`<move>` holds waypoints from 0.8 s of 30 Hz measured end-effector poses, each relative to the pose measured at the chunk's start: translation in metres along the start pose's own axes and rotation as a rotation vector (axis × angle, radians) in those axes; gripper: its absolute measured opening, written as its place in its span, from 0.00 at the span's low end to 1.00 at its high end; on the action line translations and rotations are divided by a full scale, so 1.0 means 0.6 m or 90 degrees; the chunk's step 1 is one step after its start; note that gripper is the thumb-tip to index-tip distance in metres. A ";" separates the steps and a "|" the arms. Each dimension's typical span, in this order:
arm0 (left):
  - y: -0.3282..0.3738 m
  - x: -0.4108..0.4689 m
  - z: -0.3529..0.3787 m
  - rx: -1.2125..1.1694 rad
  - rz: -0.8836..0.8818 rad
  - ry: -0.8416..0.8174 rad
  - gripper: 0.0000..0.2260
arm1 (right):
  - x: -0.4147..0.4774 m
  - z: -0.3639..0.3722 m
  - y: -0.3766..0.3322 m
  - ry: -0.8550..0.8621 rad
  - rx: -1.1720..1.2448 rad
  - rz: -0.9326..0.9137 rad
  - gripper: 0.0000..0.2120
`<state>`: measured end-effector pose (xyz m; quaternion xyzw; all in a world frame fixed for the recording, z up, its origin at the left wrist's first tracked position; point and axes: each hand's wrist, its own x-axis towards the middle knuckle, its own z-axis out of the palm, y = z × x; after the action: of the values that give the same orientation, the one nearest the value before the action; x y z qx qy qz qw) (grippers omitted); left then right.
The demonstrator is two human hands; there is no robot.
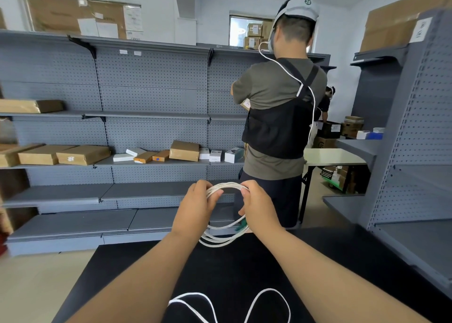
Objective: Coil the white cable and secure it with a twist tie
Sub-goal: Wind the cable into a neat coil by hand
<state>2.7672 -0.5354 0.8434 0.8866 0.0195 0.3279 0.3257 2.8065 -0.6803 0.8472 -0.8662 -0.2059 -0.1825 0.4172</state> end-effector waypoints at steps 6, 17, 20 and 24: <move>0.006 -0.005 0.000 -0.010 -0.013 0.012 0.13 | -0.005 0.007 -0.001 -0.011 0.004 0.034 0.10; 0.005 -0.010 0.001 0.034 0.004 -0.001 0.14 | 0.000 0.001 0.000 -0.076 -0.178 -0.069 0.08; -0.003 -0.006 0.009 -0.044 -0.065 0.019 0.12 | -0.001 -0.003 -0.005 -0.046 -0.140 -0.028 0.09; -0.008 -0.003 0.013 -0.089 -0.065 0.014 0.10 | -0.004 -0.004 -0.007 -0.080 -0.093 -0.020 0.12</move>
<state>2.7714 -0.5362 0.8352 0.8558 0.0456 0.3212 0.4030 2.8021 -0.6804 0.8505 -0.9006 -0.2310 -0.1488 0.3367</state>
